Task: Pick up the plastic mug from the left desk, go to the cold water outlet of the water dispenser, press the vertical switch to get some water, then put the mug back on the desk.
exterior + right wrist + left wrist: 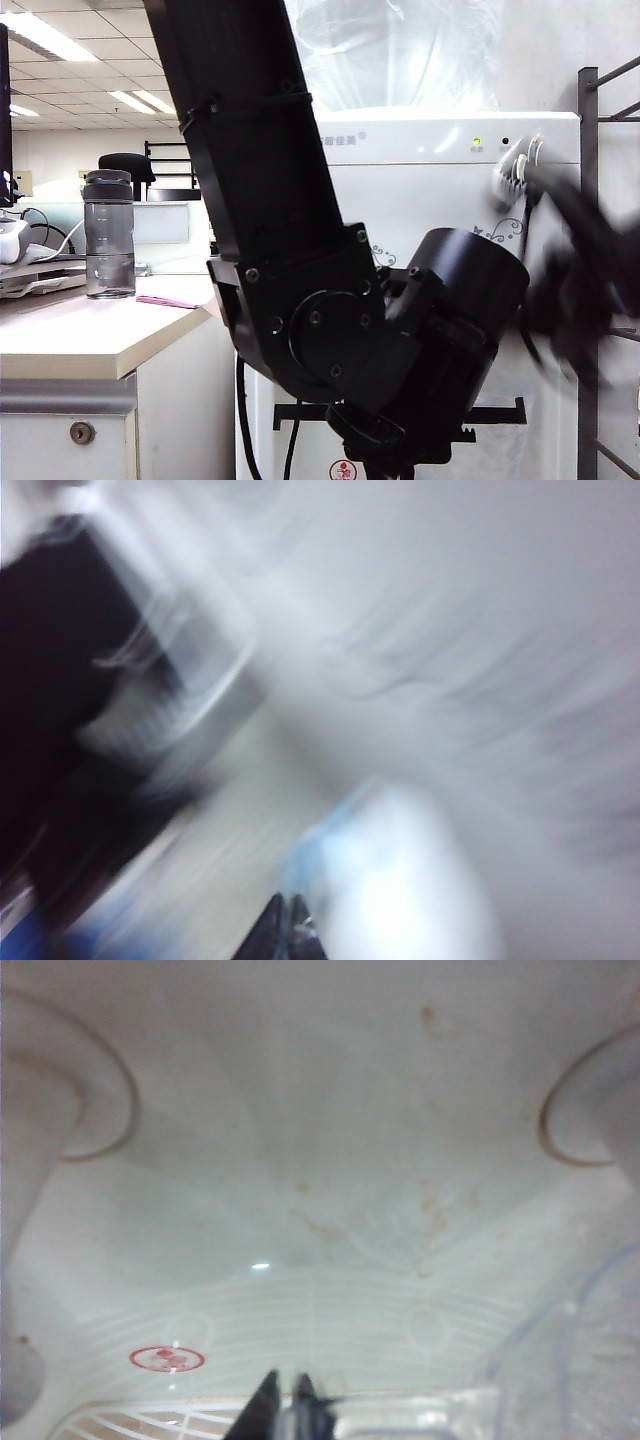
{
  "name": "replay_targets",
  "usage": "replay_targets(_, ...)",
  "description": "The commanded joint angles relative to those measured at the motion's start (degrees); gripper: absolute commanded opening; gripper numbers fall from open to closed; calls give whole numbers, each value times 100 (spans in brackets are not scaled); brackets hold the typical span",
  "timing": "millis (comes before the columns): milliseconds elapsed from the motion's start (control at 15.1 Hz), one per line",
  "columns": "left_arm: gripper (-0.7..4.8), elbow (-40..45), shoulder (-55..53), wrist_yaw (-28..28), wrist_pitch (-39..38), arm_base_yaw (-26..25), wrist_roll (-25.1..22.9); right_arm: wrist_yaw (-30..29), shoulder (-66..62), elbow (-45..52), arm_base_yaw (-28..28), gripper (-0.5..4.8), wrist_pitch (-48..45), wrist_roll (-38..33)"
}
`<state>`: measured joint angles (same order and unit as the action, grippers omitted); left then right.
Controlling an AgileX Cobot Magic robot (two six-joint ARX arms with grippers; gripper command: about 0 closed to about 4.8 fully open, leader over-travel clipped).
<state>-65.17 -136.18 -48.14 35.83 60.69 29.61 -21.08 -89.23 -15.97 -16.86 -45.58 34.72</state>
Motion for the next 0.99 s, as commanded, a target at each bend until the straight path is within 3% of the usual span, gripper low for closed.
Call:
replay_targets(66,-5,-42,28,-114,192,2,44,37,-48,59,17,-1,501,-66)
replay_targets(398,-5,-42,28,-114,184,2,42,57,122,66,20,-1,192,-245)
replay_targets(796,-5,-42,28,-114,170,0,44,85,1521,68,24,-1,1423,-299)
replay_targets(994,-5,-42,28,-114,170,2,44,214,1937,59,35,-1,1526,-299)
